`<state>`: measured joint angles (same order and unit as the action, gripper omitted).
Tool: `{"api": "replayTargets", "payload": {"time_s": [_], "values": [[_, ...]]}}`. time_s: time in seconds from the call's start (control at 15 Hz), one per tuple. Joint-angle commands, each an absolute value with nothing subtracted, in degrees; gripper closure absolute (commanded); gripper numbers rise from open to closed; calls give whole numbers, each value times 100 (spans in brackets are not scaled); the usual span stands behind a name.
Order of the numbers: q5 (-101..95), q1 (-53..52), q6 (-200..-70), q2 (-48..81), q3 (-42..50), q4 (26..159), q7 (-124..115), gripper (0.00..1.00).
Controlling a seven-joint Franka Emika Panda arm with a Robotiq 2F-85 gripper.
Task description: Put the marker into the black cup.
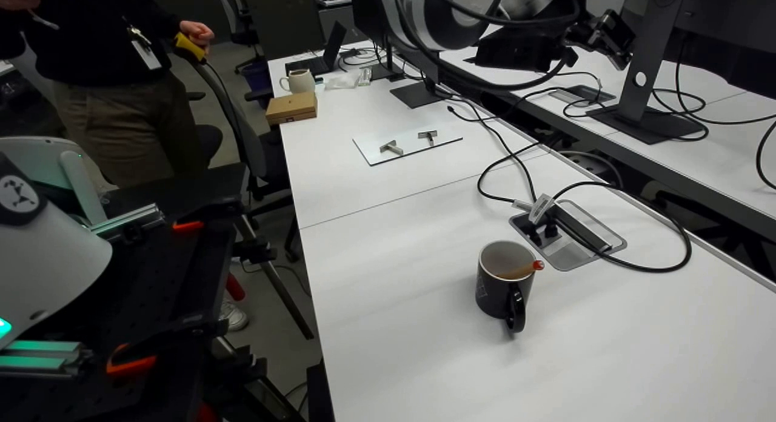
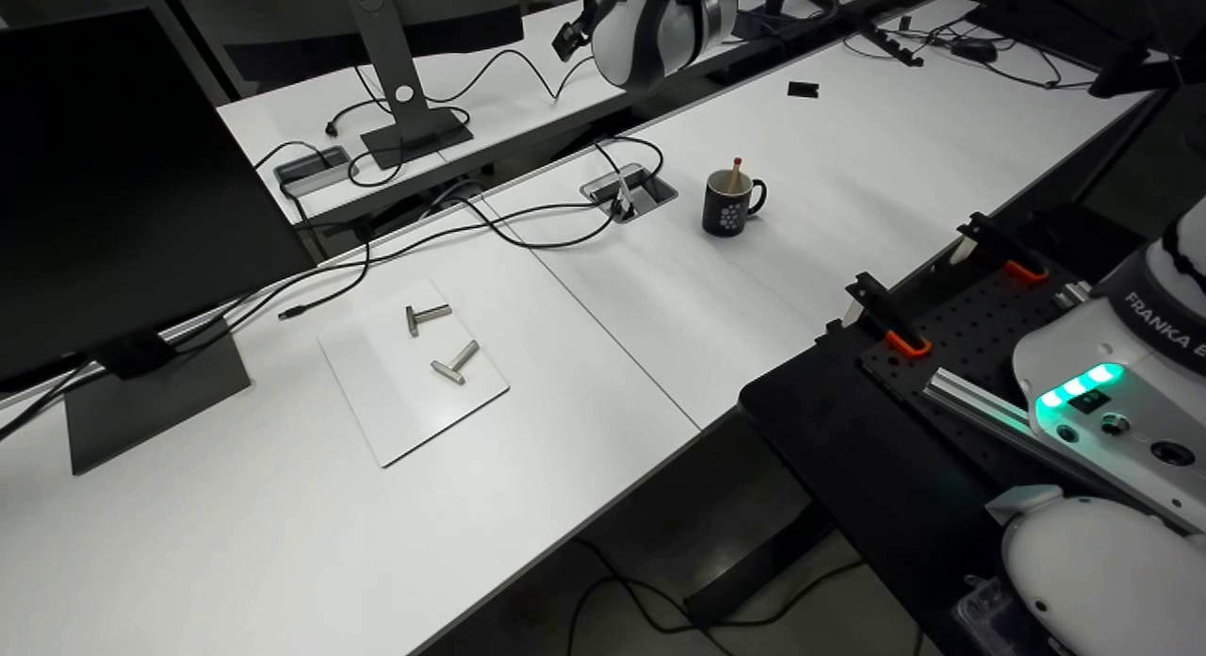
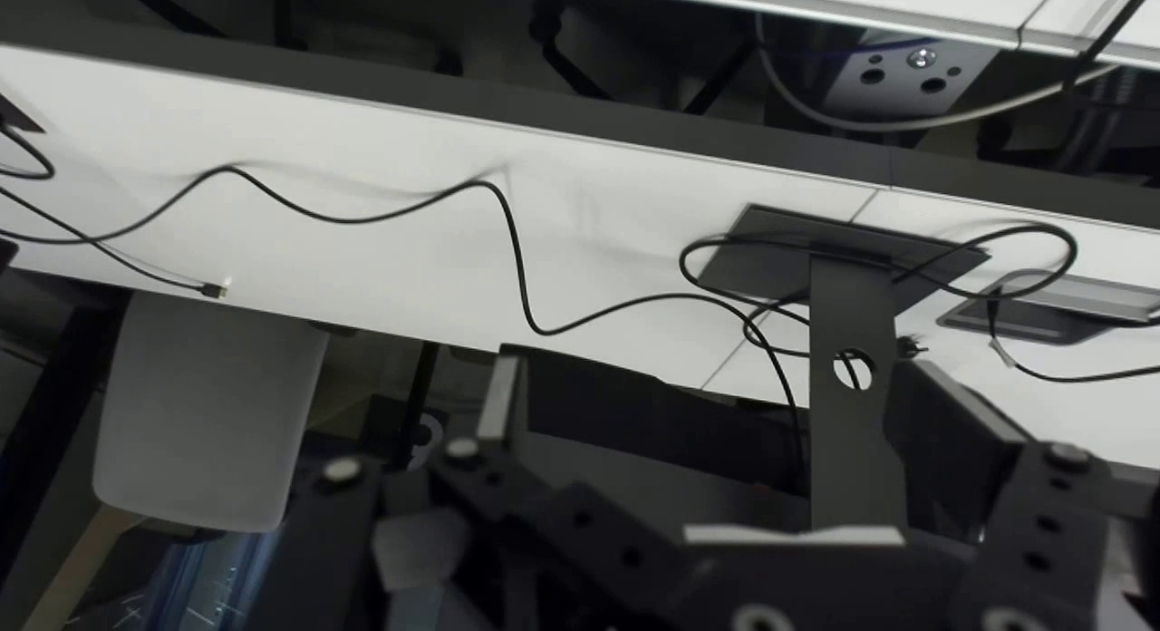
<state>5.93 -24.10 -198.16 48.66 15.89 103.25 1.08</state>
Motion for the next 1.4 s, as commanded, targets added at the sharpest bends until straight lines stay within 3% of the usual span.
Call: {"api": "replayTargets", "payload": {"time_s": [0.0,0.27,0.6,1.33], "values": [[73,-1930,-19820,4730,1049,9787,496,0],[-880,-1150,-19814,4771,118,9057,630,0],[-1470,-243,-19788,4755,-911,9058,626,0],[-1415,-150,-19782,4729,-724,9041,759,0]]}}
